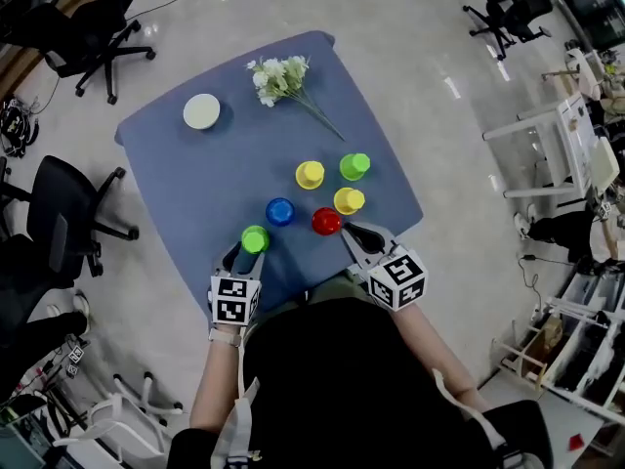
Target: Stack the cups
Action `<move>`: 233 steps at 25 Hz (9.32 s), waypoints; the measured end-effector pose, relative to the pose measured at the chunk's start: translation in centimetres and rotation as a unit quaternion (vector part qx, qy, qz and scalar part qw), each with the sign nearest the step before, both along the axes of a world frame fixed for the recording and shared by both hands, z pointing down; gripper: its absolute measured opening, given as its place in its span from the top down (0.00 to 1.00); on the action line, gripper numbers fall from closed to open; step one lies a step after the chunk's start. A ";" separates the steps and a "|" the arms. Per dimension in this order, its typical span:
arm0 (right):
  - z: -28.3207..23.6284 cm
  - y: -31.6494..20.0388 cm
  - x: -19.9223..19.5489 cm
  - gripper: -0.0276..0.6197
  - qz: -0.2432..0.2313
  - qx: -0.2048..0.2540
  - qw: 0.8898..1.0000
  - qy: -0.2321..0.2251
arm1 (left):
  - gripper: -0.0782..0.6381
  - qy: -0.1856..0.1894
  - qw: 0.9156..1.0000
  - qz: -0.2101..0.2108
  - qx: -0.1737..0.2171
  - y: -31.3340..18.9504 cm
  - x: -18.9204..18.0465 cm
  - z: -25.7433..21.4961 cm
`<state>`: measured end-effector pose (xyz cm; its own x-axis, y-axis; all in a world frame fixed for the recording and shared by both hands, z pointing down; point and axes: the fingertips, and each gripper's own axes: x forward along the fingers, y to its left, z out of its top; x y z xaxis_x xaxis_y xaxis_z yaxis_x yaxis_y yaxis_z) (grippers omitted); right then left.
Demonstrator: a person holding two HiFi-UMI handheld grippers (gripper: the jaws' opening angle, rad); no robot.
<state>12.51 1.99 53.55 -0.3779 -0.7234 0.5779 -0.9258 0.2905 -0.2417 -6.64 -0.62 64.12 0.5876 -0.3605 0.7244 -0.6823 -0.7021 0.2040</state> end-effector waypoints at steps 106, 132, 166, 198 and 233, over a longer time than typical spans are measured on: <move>7.6 -5.9 -1.1 0.64 -0.103 -0.008 0.984 0.145 | 0.83 0.002 0.966 -0.247 0.076 5.6 -10.0 -7.2; 12.6 -2.5 8.1 0.57 -0.029 -0.084 0.983 0.158 | 0.88 0.029 0.988 -0.136 0.067 4.5 -2.7 -8.0; 2.6 -5.0 -2.5 0.61 -0.119 -0.004 0.980 0.160 | 0.88 0.067 0.981 -0.169 0.070 4.9 -6.7 -8.0; 3.8 -5.7 -4.9 0.54 -0.163 -0.013 0.977 0.138 | 0.88 0.052 0.977 -0.199 0.053 5.1 -8.5 -6.8; 11.7 -12.0 12.3 0.57 -0.065 -0.090 0.973 0.204 | 0.88 0.007 0.971 -0.236 0.024 5.5 -4.2 -5.7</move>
